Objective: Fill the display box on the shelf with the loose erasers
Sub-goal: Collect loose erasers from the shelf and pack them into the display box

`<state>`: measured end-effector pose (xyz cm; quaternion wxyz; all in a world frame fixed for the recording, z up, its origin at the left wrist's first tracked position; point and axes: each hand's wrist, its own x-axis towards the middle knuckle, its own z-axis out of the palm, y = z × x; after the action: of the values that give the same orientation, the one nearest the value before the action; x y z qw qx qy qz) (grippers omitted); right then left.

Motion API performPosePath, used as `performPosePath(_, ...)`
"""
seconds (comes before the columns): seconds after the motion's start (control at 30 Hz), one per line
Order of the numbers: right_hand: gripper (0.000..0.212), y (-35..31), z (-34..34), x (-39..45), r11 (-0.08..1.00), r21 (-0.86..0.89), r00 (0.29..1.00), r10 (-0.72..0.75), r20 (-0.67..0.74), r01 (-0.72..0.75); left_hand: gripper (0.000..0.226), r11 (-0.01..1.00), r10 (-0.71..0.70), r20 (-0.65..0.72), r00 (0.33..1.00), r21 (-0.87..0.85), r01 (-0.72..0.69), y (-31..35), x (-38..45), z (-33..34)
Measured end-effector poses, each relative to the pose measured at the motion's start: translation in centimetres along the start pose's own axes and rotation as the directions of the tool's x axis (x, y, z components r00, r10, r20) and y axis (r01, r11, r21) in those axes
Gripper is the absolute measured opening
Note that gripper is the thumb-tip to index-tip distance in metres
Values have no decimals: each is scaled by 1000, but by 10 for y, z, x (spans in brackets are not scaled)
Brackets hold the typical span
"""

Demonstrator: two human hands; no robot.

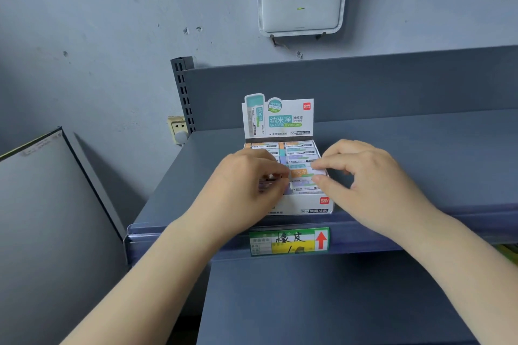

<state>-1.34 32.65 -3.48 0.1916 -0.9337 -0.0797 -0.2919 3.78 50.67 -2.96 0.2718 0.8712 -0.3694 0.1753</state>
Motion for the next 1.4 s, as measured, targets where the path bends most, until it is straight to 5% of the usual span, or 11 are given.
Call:
performPosePath(0.3, 25, -9, -10, 11, 996, -90, 982, 21, 187, -4, 18, 999, -52, 123, 991, -3, 52, 3, 12, -4)
performPosePath(0.43, 27, -8, -10, 11, 991, -137, 980, 24, 198, 3, 17, 999, -38, 134, 990, -3, 39, 2, 13, -5)
performPosePath(0.6, 26, -3, -3, 6, 998, -58, 998, 20, 63, -16, 27, 999, -53, -12, 999, -9, 53, -2, 8, 1)
performPosePath(0.8, 30, 2, -2, 11, 991, -130, 990, 37, 137, -19, 46, 994, -32, 132, 991, 109, 18, -5, 14, -1)
performPosePath(1.17, 31, 8, -3, 19, 997, -61, 982, 60, 181, -49, 32, 996, -33, 79, 996, 80, 26, -12, 22, -2)
performPosePath(1.4, 33, 16, 1, 35, 982, -188, 959, 72, 275, -20, 32, 985, -41, 257, 966, 173, -4, -20, 44, 0)
